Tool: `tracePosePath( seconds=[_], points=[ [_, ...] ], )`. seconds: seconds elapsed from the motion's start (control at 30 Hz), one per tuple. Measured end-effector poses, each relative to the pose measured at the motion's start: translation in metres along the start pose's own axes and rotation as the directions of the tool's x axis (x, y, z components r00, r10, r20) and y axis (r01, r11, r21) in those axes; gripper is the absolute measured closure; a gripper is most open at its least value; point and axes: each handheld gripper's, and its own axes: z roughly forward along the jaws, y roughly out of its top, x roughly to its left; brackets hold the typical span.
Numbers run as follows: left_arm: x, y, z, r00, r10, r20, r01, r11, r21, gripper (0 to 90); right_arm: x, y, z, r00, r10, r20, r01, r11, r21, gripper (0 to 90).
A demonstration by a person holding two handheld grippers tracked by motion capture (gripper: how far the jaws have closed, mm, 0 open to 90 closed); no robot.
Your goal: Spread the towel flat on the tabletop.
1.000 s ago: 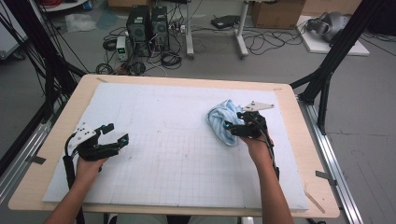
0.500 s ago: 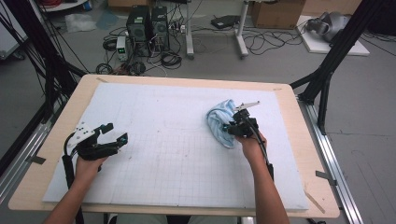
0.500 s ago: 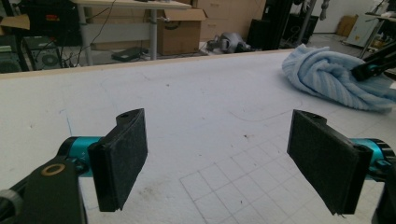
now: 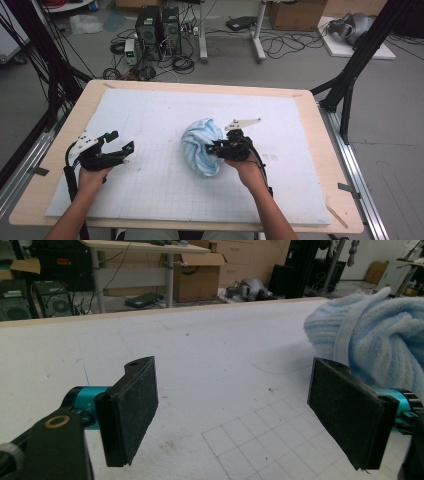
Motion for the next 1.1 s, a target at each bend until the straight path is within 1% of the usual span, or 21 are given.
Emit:
tracePosePath(
  seconds=[0.07,0.1,0.17,0.2,0.23,0.27,0.3,0.37,0.43,0.5,0.57,0.6,0.63,0.67,0.7,0.73,0.77,0.9,1.0,1.03,1.1],
  points=[
    [0.0,0.0,0.0,1.0,-0.002,-0.003,0.002,1.0,0.0,20.5,0.003,0.0,0.005,0.9996,-0.022,0.015,0.022,1.0,0.017,56.6],
    [0.0,0.0,0.0,1.0,-0.002,-0.003,0.002,1.0,0.0,20.5,0.002,0.0,0.005,0.9996,-0.024,0.014,0.024,1.0,0.0,51.6],
    [0.001,0.0,-0.001,1.0,-0.003,-0.005,0.003,1.0,0.0,20.5,-0.003,0.0,-0.006,0.9998,-0.016,0.013,0.017,0.997,-0.069,47.4],
    [0.001,0.0,-0.001,1.0,-0.005,-0.007,0.005,1.0,0.002,20.5,-0.008,-0.001,-0.014,0.9995,-0.006,0.031,0.009,0.994,-0.108,47.4],
    [0.001,0.0,0.0,1.0,-0.003,-0.004,0.003,1.0,0.005,20.5,-0.013,-0.001,-0.021,0.9966,-0.003,0.083,0.014,0.992,-0.126,47.8],
    [0.0,0.0,0.0,1.0,-0.001,-0.001,0.001,1.0,0.008,20.6,-0.019,-0.003,-0.027,0.9878,-0.005,0.156,0.023,0.993,-0.115,48.7],
    [-0.001,0.0,0.001,1.0,-0.001,0.003,0.001,1.0,0.01,20.9,-0.025,-0.006,-0.031,0.978,0.003,0.209,0.015,0.996,-0.088,49.2],
    [-0.002,0.0,0.002,0.9999,0.003,0.011,-0.003,0.9999,0.013,23.2,-0.038,-0.015,-0.031,0.964,0.01,0.266,0.0,0.999,-0.037,49.2],
    [-0.006,0.0,0.004,0.9996,0.01,0.027,-0.011,0.9996,0.025,24.1,-0.045,-0.025,-0.024,0.9656,0.028,0.259,-0.035,0.999,0.026,47.5],
    [-0.007,0.0,0.005,0.9994,0.011,0.031,-0.012,0.9995,0.031,24.5,-0.047,-0.034,-0.014,0.9683,0.005,0.25,-0.024,0.997,0.073,47.7],
    [-0.008,-0.001,0.006,0.9993,0.014,0.035,-0.015,0.9992,0.037,24.5,-0.049,-0.041,-0.004,0.977,0.021,0.212,-0.042,0.994,0.097,50.4],
    [-0.008,-0.001,0.006,0.9993,0.013,0.036,-0.015,0.9991,0.039,24.5,-0.049,-0.044,0.0,0.9798,0.013,0.2,-0.037,0.993,0.116,54.7],
    [-0.008,-0.001,0.006,0.9993,0.014,0.036,-0.015,0.9991,0.041,24.6,-0.049,-0.046,0.004,0.9831,0.005,0.183,-0.031,0.989,0.142,64.7],
    [-0.008,-0.001,0.006,0.9993,0.014,0.036,-0.015,0.9991,0.041,24.6,-0.048,-0.048,0.007,0.9846,-0.02,0.174,-0.011,0.984,0.176,71.4],
    [-0.008,-0.001,0.006,0.9994,0.009,0.034,-0.011,0.9992,0.039,24.7,-0.046,-0.05,0.007,0.9811,-0.052,0.187,0.018,0.984,0.18,80.1],
    [-0.007,-0.001,0.006,0.9993,0.009,0.036,-0.01,0.9991,0.042,24.8,-0.044,-0.05,0.005,0.984,-0.05,0.171,0.019,0.983,0.183,83.2],
    [-0.007,-0.001,0.006,0.9993,0.009,0.036,-0.01,0.9991,0.042,25.1,-0.043,-0.05,0.002,0.9834,-0.055,0.173,0.022,0.982,0.187,85.0],
    [-0.009,-0.002,0.006,0.9988,0.012,0.048,-0.014,0.9984,0.055,26.2,-0.036,-0.059,-0.02,0.9815,-0.055,0.184,0.022,0.984,0.175,85.6],
    [-0.011,-0.002,0.008,0.9983,0.005,0.058,-0.008,0.9984,0.056,27.7,-0.032,-0.071,-0.045,0.9721,-0.045,0.23,0.01,0.988,0.152,85.6],
    [-0.013,-0.002,0.009,0.9978,0.004,0.066,-0.008,0.9982,0.06,27.7,-0.032,-0.071,-0.045,0.9721,-0.045,0.23,0.01,0.988,0.152,85.6],
    [-0.018,0.0,0.014,0.9953,-0.006,0.096,0.0,0.9981,0.062,30.1,-0.033,-0.084,-0.066,0.9599,-0.035,0.278,-0.002,0.992,0.13,82.6]
  ],
)
